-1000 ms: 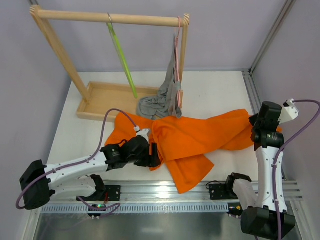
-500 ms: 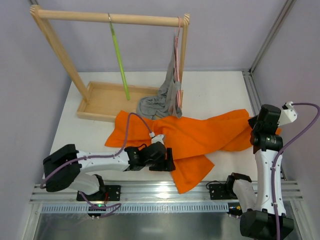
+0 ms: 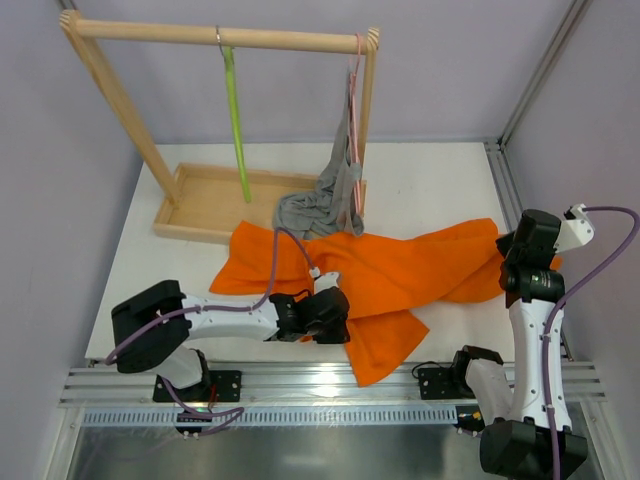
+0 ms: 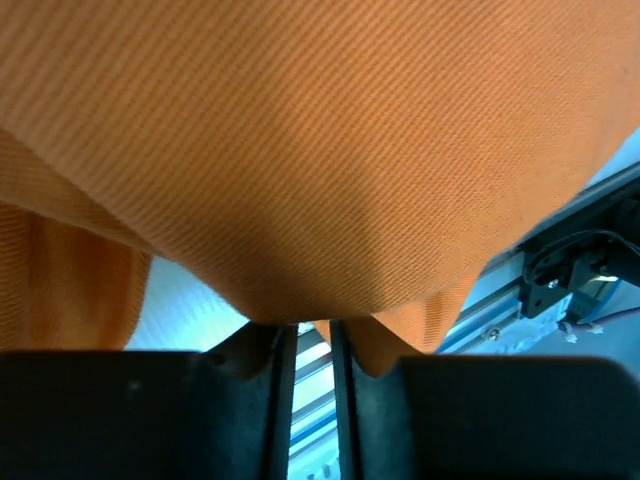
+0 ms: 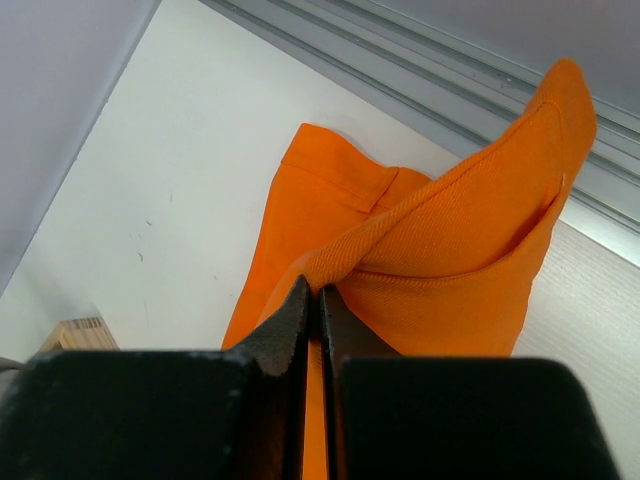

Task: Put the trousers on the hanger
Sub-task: Fold the trousers

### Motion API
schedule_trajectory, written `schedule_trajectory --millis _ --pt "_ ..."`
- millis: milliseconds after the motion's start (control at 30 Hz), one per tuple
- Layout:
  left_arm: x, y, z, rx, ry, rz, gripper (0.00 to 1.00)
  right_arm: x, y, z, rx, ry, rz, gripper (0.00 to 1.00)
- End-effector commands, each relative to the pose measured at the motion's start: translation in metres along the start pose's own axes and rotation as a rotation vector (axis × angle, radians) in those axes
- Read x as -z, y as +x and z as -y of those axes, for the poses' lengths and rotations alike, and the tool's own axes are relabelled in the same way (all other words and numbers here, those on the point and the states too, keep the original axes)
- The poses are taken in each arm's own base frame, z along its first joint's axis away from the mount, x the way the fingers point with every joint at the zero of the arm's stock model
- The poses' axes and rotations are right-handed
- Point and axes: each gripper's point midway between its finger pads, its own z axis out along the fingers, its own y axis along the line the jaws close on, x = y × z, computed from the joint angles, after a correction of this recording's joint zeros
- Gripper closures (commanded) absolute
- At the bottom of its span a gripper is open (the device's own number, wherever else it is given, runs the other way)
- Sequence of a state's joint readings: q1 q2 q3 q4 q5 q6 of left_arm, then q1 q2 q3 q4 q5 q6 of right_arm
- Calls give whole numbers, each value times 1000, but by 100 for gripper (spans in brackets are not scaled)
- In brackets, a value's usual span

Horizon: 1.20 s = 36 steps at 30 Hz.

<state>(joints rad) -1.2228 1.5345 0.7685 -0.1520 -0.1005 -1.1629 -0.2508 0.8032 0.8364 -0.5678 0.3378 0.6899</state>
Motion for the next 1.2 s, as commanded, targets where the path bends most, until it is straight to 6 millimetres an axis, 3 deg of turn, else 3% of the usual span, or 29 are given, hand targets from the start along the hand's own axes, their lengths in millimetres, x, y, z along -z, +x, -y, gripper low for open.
schedule_trajectory --millis 0,33,67,200,233,300,367,400,600,767,833,1033,1167 --pt "9 -16 8 -7 -9 63 85 1 -18 -5 -27 -16 74 96" --pt "11 -19 4 -13 -26 79 97 2 -20 -6 -24 -14 80 96" --pt "15 -21 2 -15 -38 90 100 3 -21 -5 -24 -9 83 96" --pt "47 -38 -26 -50 -159 175 100 10 -29 -2 -13 8 99 96" --pt "62 -47 -23 -54 -152 211 100 15 -36 -4 -17 5 115 96" --pt "83 -58 -40 -81 -226 267 100 24 -47 -3 -18 20 138 96" --pt "109 -75 -43 -77 -239 351 100 32 -54 0 -12 38 149 96" --pt "118 -74 -57 -91 -294 352 100 40 -64 -3 -17 31 170 96" --pt "180 -102 -75 -70 -352 508 100 77 -99 -8 -35 12 239 96" --pt "230 -125 -101 -64 -468 649 100 105 -117 -14 -53 -30 269 96" --pt "251 -140 -102 -50 -492 729 100 118 -125 -18 -68 -62 288 96" --pt "292 -166 -129 -6 -630 842 100 139 -142 -21 -82 -76 324 96" --pt "299 -174 -143 28 -670 856 100 137 -143 -22 -80 -78 328 96"
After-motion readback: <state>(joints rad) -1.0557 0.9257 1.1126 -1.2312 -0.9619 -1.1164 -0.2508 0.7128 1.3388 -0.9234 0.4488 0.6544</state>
